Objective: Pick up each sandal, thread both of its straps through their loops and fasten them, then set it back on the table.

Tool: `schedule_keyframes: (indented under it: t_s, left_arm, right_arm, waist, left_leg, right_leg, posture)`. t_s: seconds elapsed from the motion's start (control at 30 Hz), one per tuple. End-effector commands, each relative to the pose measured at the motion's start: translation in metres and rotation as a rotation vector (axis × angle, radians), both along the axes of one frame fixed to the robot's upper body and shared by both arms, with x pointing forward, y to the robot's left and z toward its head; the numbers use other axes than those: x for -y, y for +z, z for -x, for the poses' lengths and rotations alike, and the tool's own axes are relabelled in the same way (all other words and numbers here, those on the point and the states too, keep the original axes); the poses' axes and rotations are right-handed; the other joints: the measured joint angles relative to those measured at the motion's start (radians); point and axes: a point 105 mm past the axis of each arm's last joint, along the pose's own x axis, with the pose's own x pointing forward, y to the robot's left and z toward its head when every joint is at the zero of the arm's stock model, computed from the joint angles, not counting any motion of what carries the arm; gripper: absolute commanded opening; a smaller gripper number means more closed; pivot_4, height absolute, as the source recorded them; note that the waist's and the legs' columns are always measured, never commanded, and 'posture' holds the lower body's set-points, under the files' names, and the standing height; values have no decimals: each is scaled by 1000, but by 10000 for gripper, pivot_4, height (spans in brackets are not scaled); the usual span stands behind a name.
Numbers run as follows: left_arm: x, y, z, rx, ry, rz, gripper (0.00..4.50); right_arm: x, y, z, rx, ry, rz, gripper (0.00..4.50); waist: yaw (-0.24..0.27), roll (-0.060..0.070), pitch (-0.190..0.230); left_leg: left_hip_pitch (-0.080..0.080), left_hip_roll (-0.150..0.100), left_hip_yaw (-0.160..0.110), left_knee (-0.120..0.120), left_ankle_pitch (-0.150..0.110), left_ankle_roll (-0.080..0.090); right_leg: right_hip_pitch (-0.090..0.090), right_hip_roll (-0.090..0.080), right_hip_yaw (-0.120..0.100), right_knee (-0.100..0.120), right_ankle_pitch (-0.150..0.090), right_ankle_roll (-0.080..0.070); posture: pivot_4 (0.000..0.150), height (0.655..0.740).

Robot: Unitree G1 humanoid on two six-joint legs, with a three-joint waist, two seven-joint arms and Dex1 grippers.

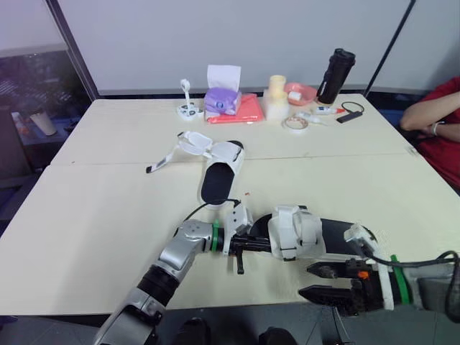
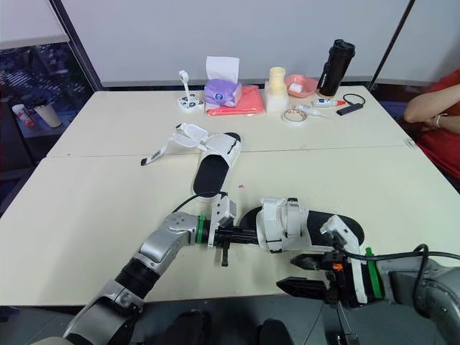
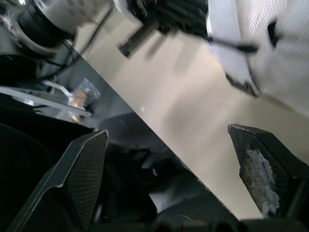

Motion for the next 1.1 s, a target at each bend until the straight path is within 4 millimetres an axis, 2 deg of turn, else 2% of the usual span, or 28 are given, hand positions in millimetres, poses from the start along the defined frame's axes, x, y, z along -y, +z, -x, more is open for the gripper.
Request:
schedule_keyframes:
  t_s: [0.03,0.37,0.53,0.63,0.83,0.87,1.0,1.1]
  left_arm:
    - [-9,-39,10,-100,3,-146,0]
    - [-12,-40,8,-100,13,-151,0]
    - [-12,-40,7,-100,20,-150,0]
    - [-11,-41,8,-103,23,-149,0]
    - [-12,-42,7,-106,32,-147,0]
    - [-12,-42,7,-106,33,-147,0]
    - [-12,-42,7,-105,33,-148,0]
    - [-11,-42,7,-105,29,-149,0]
  right_arm:
    - [0,0,-13,93,-51,9,43177]
    - [-12,3,-36,161,-143,-98,43177]
    - [-28,1,-32,119,-105,-154,43177]
    - [-29,-5,-36,99,-139,-161,35323]
    - [-22,-12,-31,64,-158,-156,4650]
    - [-21,-12,-29,57,-154,-152,687]
    - [-19,-13,-15,6,-104,-153,687]
    - [-22,-16,17,-81,16,-135,687]
  waist:
    - [0,0,0]
    - [-3,0,0]
    - [-3,0,0]
    - [-3,1,0]
    - [-1,1,0]
    - [-1,1,0]
    - [0,1,0]
    - [6,1,0]
  left_leg:
    - [0,0,0,0,0,0]
    - [0,0,0,0,0,0]
    - [1,1,0,0,0,0]
    - [1,1,0,0,0,0]
    - [1,1,-1,-1,0,0]
    - [1,1,-1,-1,0,0]
    - [1,1,-1,-1,0,0]
    - [1,0,-1,-2,0,0]
  right_leg:
    - [0,0,0,0,0,1]
    - [0,1,0,0,0,0]
    - [0,1,1,0,0,-2]
    - [0,1,1,0,0,-1]
    - [0,1,1,0,0,-2]
    - [0,1,1,0,0,-1]
    - [0,0,1,0,-1,-2]
    - [0,0,0,0,-1,-1]
  posture:
    - [1500,7400]
    - [1500,7400]
    - [1500,7400]
    - [1500,7400]
    - [1500,7400]
    - [1500,7400]
    - [1500,7400]
    - [1500,7400]
